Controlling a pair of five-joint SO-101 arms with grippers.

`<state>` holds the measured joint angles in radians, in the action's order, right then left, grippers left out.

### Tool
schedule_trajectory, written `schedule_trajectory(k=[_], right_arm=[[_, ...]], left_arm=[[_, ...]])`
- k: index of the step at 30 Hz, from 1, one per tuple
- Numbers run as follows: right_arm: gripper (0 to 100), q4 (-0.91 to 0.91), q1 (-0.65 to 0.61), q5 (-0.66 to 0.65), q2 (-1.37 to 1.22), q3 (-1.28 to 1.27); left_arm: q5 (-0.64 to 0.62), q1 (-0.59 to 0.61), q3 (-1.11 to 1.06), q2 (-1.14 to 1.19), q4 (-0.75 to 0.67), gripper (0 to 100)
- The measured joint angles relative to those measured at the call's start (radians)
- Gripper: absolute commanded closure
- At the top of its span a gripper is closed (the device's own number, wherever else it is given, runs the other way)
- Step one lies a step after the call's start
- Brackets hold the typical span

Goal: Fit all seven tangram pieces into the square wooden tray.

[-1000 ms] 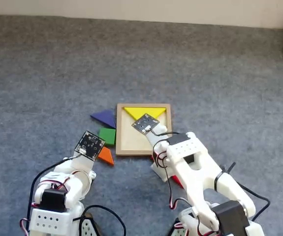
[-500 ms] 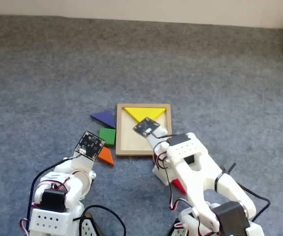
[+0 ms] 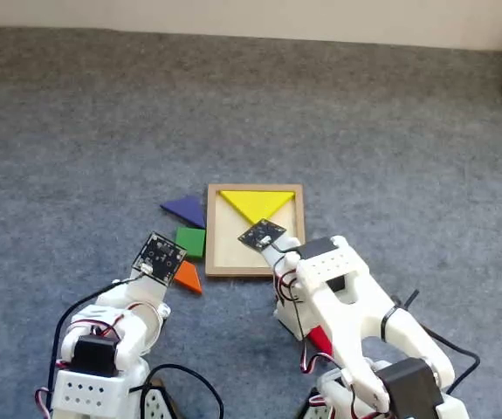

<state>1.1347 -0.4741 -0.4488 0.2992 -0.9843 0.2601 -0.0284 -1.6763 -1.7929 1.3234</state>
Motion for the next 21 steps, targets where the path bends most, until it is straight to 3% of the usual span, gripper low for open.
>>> schedule_trajectory(k=[8,21], right_arm=[[78.9,0.0,0.003,0.0,0.0,0.0],[79.6,0.064,0.002,0.0,0.002,0.002]], left_arm=[[0.0,0.0,0.0,0.0,0.0,100],[0.0,0.0,0.0,0.0,0.0,100]])
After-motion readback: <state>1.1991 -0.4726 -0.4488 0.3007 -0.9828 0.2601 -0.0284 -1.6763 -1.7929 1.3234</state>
